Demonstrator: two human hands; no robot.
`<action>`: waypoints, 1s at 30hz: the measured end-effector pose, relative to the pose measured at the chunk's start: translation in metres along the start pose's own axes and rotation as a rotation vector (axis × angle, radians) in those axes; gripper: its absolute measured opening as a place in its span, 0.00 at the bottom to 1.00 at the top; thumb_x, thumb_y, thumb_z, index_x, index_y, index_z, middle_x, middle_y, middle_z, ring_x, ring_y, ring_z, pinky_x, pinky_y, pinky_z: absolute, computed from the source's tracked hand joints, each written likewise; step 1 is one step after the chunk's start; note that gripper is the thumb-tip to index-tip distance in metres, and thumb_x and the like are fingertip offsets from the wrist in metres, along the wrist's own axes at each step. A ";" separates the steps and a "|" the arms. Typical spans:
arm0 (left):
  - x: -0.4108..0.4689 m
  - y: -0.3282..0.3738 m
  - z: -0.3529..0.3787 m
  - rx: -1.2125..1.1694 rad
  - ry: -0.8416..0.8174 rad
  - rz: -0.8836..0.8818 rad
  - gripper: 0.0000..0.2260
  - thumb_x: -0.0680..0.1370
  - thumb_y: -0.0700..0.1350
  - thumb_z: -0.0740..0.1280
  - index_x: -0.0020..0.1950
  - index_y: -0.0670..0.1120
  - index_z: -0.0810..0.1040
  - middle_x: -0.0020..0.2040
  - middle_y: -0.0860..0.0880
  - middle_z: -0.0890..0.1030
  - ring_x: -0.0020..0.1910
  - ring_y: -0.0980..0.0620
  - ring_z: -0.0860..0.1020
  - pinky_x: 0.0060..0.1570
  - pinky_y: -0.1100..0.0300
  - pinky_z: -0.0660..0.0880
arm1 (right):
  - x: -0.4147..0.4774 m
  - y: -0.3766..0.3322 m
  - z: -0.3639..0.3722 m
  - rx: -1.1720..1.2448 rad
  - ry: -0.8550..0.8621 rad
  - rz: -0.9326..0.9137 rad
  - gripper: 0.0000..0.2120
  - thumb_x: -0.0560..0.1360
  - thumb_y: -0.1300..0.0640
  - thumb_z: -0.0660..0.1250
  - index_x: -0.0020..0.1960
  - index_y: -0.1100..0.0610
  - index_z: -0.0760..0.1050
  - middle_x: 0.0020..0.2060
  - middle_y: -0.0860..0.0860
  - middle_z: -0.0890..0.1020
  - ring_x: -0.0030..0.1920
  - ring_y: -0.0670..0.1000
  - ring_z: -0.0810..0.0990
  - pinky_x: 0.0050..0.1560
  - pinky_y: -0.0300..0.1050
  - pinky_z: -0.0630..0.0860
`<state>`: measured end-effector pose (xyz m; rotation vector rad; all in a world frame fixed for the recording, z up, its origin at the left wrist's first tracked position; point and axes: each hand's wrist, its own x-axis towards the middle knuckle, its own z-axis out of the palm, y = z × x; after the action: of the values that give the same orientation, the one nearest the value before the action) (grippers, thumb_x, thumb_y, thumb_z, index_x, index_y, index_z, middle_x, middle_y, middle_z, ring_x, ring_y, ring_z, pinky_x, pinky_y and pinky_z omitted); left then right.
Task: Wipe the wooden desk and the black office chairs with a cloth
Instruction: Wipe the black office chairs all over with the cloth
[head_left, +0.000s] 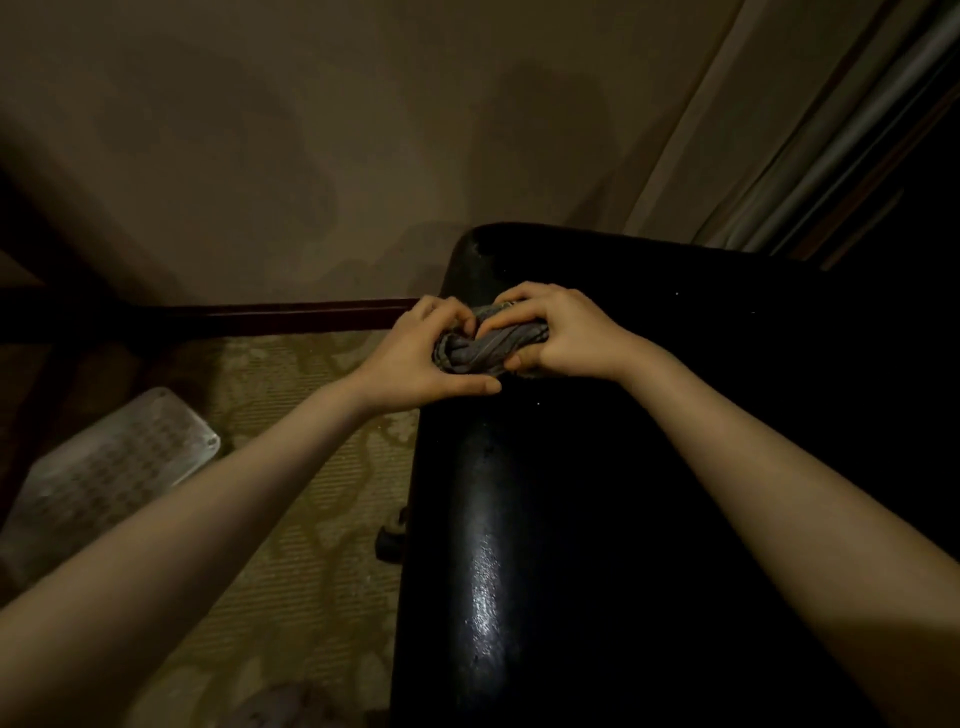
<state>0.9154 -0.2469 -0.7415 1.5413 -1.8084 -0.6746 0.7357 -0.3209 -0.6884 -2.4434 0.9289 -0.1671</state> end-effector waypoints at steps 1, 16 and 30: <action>0.003 0.006 -0.003 0.041 -0.009 -0.010 0.33 0.58 0.67 0.71 0.56 0.51 0.71 0.50 0.55 0.70 0.52 0.56 0.70 0.49 0.66 0.66 | -0.002 -0.001 0.000 0.020 0.009 0.016 0.24 0.66 0.57 0.76 0.61 0.49 0.78 0.64 0.52 0.73 0.65 0.51 0.71 0.68 0.44 0.64; -0.049 0.080 0.004 0.139 0.229 -0.217 0.32 0.62 0.59 0.62 0.65 0.53 0.72 0.52 0.46 0.68 0.52 0.47 0.68 0.55 0.55 0.66 | -0.094 0.004 0.005 -0.026 -0.176 0.769 0.58 0.65 0.39 0.73 0.77 0.54 0.35 0.75 0.54 0.35 0.76 0.54 0.36 0.72 0.64 0.45; -0.033 0.081 0.040 0.337 0.031 -0.513 0.30 0.72 0.48 0.70 0.72 0.58 0.62 0.61 0.46 0.62 0.61 0.43 0.61 0.54 0.47 0.67 | -0.095 0.007 0.007 -0.026 -0.198 0.774 0.62 0.63 0.33 0.71 0.76 0.53 0.32 0.75 0.54 0.33 0.75 0.54 0.35 0.73 0.62 0.43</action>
<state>0.8357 -0.2021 -0.7122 2.2685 -1.5636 -0.5863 0.6614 -0.2605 -0.6919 -1.9024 1.6893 0.3532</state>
